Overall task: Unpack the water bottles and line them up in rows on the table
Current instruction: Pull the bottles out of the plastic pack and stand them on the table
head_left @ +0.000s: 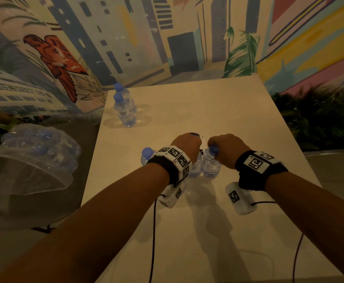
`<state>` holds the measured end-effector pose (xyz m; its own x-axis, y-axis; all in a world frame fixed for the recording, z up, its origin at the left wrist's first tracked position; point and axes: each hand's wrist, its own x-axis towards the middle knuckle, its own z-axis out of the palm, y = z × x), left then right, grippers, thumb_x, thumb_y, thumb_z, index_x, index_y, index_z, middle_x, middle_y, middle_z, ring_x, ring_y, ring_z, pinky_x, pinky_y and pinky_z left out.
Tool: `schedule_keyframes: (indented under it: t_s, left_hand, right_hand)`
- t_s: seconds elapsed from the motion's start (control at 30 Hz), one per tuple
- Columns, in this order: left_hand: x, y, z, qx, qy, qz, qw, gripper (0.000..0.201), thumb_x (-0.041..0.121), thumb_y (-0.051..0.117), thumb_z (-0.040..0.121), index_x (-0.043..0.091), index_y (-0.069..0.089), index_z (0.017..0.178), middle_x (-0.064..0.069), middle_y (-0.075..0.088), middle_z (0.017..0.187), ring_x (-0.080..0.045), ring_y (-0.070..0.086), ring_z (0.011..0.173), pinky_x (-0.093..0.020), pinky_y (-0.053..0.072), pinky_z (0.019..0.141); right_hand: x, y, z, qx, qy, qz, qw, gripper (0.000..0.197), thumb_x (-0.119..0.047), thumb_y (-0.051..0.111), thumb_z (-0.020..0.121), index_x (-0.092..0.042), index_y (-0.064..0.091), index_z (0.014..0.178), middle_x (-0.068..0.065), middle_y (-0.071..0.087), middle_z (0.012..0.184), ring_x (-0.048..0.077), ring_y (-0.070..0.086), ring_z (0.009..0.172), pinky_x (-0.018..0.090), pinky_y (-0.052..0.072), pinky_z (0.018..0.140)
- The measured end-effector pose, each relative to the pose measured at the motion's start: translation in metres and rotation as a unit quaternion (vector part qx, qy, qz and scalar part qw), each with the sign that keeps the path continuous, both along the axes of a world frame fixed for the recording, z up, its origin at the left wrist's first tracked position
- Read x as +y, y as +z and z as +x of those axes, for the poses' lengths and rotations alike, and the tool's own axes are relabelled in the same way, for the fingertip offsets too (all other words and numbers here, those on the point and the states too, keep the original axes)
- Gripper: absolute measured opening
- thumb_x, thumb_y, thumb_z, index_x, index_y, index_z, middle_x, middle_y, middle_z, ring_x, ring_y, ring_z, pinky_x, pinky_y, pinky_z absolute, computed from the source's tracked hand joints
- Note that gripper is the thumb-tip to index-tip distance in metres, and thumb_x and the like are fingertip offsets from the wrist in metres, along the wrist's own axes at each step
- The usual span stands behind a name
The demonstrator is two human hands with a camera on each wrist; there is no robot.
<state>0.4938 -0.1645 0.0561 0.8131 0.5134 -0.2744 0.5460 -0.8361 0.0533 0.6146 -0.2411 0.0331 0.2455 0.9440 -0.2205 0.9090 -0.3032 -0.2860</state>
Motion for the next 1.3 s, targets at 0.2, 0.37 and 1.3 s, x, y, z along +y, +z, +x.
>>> schedule_keyframes:
  t_s: [0.2, 0.37, 1.3]
  left_hand:
    - [-0.001, 0.001, 0.000, -0.008, 0.000, 0.002, 1.000, 0.025, 0.012, 0.051, 0.091, 0.000, 0.060, 0.112, -0.019, 0.062, 0.114, -0.034, 0.059, 0.107, -0.036, 0.047, 0.085]
    - [0.000, 0.000, 0.001, 0.003, 0.006, -0.006, 1.000, 0.024, 0.009, 0.052, 0.090, 0.000, 0.060, 0.111, -0.019, 0.062, 0.113, -0.034, 0.060, 0.106, -0.035, 0.048, 0.083]
    - [0.032, 0.041, -0.219, -0.288, 0.229, -0.101, 0.924, 0.025, 0.036, 0.072, 0.073, 0.015, 0.070, 0.087, 0.003, 0.071, 0.077, -0.009, 0.063, 0.066, -0.021, 0.051, 0.067]
  right_hand:
    - [0.002, -0.001, 0.001, 0.001, -0.003, 0.003, 1.000, 0.018, -0.009, 0.052, 0.087, -0.007, 0.063, 0.102, 0.018, 0.067, 0.101, 0.034, 0.061, 0.093, 0.031, 0.041, 0.071]
    - [0.004, -0.004, 0.001, -0.003, -0.001, 0.010, 1.000, 0.017, -0.008, 0.053, 0.087, -0.008, 0.064, 0.100, 0.017, 0.068, 0.099, 0.034, 0.062, 0.091, 0.032, 0.044, 0.071]
    - [-0.047, 0.048, -0.066, 0.049, 0.075, 0.126, 0.988, 0.038, -0.020, 0.082, 0.070, -0.016, 0.069, 0.105, 0.002, 0.073, 0.093, 0.011, 0.059, 0.059, 0.022, 0.048, 0.062]
